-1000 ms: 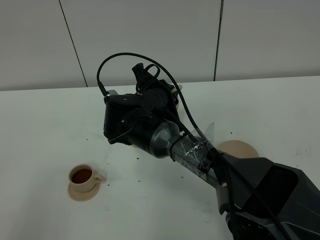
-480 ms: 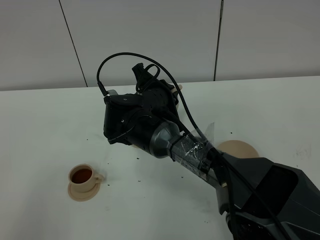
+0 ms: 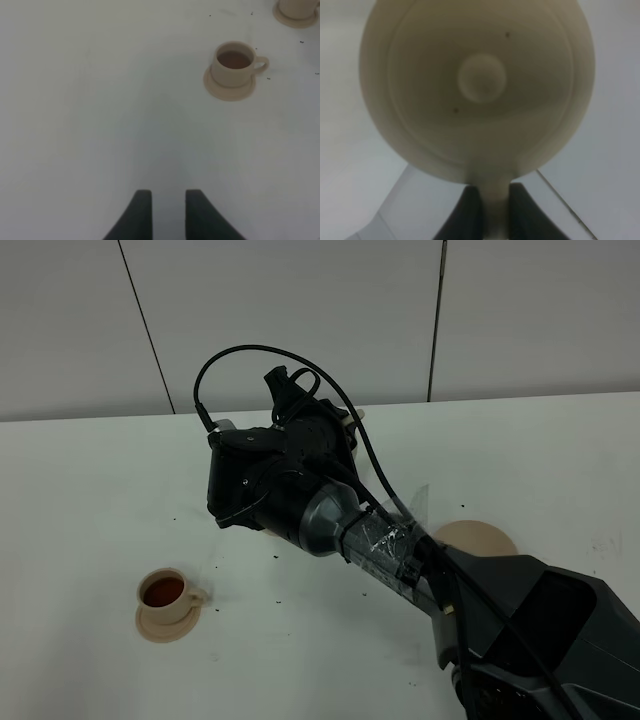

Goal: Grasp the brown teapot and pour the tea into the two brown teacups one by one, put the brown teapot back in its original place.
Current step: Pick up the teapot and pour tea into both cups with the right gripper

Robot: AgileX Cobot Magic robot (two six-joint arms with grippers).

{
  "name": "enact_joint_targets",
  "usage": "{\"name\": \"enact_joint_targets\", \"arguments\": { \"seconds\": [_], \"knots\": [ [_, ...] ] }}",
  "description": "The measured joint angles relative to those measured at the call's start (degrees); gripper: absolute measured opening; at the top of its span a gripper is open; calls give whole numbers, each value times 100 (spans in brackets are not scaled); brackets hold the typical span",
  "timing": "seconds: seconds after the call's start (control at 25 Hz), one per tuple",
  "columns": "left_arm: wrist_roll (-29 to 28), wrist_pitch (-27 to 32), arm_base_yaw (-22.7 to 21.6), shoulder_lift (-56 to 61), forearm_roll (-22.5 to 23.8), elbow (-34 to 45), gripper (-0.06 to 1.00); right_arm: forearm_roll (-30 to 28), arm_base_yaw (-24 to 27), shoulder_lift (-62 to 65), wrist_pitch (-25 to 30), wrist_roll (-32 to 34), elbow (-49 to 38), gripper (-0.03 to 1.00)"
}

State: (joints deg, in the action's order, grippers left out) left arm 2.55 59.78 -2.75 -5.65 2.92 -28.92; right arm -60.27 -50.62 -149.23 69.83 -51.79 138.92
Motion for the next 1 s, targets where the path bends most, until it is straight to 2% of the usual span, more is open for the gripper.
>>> {"name": "enact_joint_targets", "arguments": {
  "seconds": [0.64,1.0],
  "knots": [
    [0,0,0,0,0,0,24,19,0,0,0,6,0,10],
    [0,0,0,0,0,0,24,468,0,175,0,-235,0,10]
  ]
}}
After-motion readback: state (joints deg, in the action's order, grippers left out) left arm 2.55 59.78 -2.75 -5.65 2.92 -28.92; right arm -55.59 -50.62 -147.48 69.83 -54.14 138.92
